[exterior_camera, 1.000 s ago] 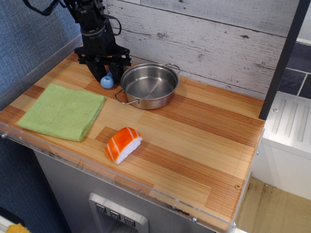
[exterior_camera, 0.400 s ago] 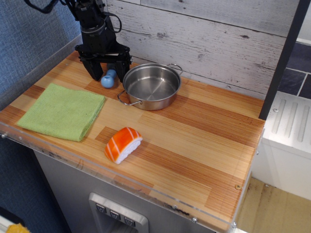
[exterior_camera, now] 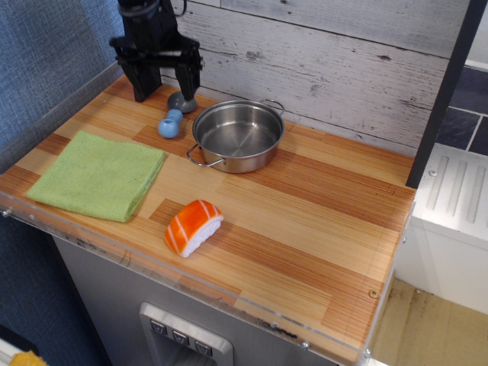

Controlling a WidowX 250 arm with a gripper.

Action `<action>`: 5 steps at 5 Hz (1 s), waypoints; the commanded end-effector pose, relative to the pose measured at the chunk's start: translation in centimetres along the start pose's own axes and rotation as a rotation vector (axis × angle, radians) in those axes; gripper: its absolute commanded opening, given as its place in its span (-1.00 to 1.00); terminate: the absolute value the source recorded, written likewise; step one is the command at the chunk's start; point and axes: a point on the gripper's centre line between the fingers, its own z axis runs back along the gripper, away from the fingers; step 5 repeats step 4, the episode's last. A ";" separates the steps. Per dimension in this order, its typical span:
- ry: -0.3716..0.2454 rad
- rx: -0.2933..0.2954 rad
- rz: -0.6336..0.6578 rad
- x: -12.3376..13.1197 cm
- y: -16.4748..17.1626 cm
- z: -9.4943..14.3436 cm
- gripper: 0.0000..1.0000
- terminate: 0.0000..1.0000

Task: Put the spoon near the bowl on the same side.

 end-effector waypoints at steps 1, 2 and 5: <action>-0.133 0.013 -0.052 0.2 -1.0 7.0 1.00 -1.00; -0.133 0.013 -0.052 0.2 -1.0 7.0 1.00 -1.00; -0.133 0.013 -0.052 0.2 -1.0 7.0 1.00 1.00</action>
